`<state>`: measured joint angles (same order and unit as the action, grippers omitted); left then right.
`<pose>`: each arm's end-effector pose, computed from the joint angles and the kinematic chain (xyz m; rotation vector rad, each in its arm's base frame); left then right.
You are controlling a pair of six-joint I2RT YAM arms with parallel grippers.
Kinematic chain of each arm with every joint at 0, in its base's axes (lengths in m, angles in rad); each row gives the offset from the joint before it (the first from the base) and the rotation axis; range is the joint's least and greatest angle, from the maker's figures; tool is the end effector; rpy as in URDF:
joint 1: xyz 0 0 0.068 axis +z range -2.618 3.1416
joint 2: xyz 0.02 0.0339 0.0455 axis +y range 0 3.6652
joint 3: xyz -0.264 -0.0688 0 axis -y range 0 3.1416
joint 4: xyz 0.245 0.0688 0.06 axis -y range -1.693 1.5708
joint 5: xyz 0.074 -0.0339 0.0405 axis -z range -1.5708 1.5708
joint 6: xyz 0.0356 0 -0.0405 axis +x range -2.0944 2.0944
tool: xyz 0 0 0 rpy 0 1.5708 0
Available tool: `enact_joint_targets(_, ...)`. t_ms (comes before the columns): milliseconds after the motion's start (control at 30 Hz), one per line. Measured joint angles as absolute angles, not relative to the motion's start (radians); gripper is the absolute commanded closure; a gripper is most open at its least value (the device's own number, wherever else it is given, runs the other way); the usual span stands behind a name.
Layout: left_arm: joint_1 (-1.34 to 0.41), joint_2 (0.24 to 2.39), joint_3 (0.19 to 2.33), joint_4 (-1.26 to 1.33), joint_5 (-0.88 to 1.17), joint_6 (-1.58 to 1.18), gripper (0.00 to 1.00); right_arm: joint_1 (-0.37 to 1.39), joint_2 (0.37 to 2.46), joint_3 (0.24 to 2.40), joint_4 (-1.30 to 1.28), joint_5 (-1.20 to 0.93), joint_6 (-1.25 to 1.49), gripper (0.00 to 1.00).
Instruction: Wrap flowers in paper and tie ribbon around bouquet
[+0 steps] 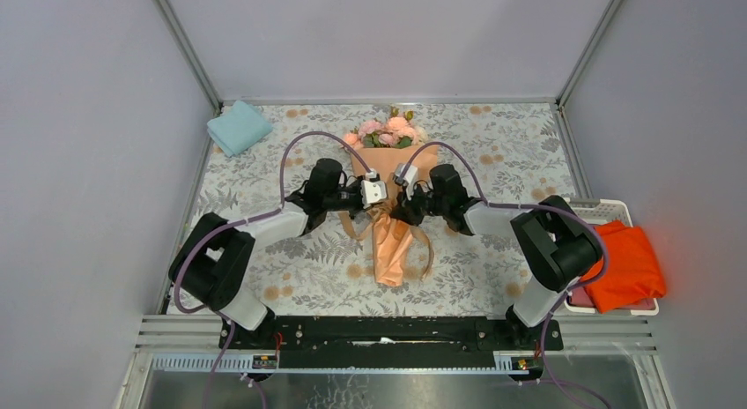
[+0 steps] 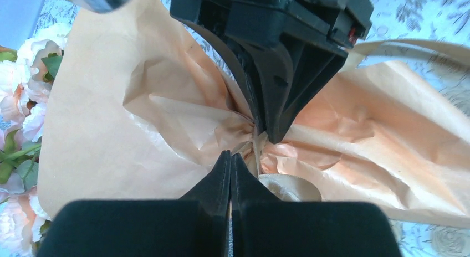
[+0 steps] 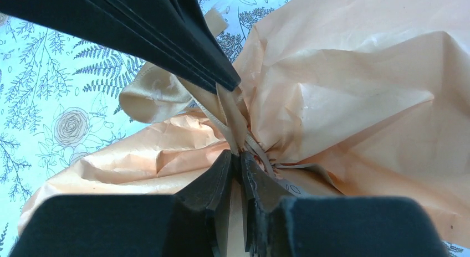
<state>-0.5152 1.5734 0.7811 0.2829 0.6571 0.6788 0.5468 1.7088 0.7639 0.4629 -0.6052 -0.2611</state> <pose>0.2718 -0.1789 0.1954 1.4363 1.4106 -0.5760 0.2799 0.1941 0.1637 -1.1429 1.7042 0.7968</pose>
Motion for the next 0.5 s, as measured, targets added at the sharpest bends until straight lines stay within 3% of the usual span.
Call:
enact_joint_targets(300, -0.508, 1.549, 0.757, 0.307, 0.681, 0.590, 1.00, 0.546, 1.652, 0.761, 0.390, -0.623, -0.281, 0.55)
enact_joint_targets(400, -0.506, 1.549, 0.752, 0.319, 0.678, 0.577, 1.00, 0.545, 1.618, 0.761, 0.351, -0.670, -0.289, 0.54)
enact_joint_targets(500, -0.502, 1.549, 0.748, 0.341, 0.672, 0.566, 1.00, 0.544, 1.592, 0.765, 0.350, -0.726, -0.281, 0.59)
